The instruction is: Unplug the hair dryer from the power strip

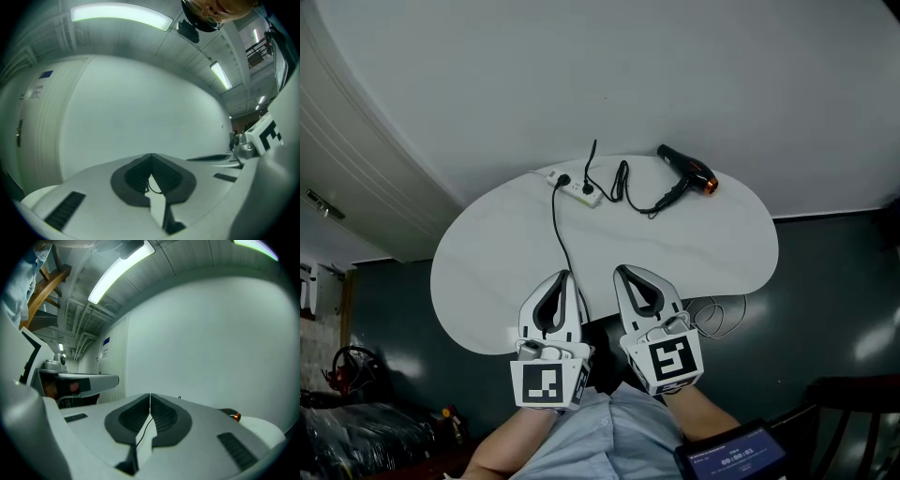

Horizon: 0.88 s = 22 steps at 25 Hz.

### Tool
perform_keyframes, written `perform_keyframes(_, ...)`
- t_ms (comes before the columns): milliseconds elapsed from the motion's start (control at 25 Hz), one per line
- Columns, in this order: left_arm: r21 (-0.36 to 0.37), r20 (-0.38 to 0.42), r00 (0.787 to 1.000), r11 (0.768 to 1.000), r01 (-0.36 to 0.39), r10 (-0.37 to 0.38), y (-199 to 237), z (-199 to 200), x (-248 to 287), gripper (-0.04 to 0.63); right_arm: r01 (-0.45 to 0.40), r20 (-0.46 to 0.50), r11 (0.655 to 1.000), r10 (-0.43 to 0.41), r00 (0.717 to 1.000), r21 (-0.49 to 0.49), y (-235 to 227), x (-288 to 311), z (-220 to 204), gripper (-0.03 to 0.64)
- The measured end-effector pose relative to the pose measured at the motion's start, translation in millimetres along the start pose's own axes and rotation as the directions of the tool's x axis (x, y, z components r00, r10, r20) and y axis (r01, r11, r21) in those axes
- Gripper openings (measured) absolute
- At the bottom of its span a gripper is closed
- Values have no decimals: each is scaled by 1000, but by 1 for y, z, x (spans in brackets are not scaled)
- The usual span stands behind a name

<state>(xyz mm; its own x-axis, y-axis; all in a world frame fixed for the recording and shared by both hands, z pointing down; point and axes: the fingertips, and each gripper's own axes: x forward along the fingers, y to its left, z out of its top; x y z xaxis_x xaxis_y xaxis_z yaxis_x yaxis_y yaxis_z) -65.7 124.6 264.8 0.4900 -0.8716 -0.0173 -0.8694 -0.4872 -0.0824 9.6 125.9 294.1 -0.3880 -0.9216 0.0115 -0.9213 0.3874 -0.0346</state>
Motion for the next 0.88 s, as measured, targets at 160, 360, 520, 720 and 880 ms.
perform_keyframes(160, -52, 0, 1000, 998, -22, 22, 3, -1, 11, -2, -2, -36, 1000, 2, 999, 16, -5, 9, -8, 3)
perform_keyframes(360, -14, -1, 1000, 1000, -19, 19, 18, -10, 36, -2, -4, -61, 1000, 4, 998, 3, -19, 33, -15, 3)
perform_keyframes(520, -33, -9, 1000, 999, -24, 24, 37, -15, 67, -2, 10, -85, 1000, -10, 996, 4, -34, 60, -20, 3)
perform_keyframes(720, -43, -15, 1000, 999, -14, 14, 58, -22, 110, -2, 20, -109, 1000, -21, 994, -11, -54, 100, -25, 3)
perform_keyframes(880, -54, -16, 1000, 999, -6, 5, 76, -29, 141, -2, 24, -133, 999, -27, 991, -22, -66, 133, -30, 3)
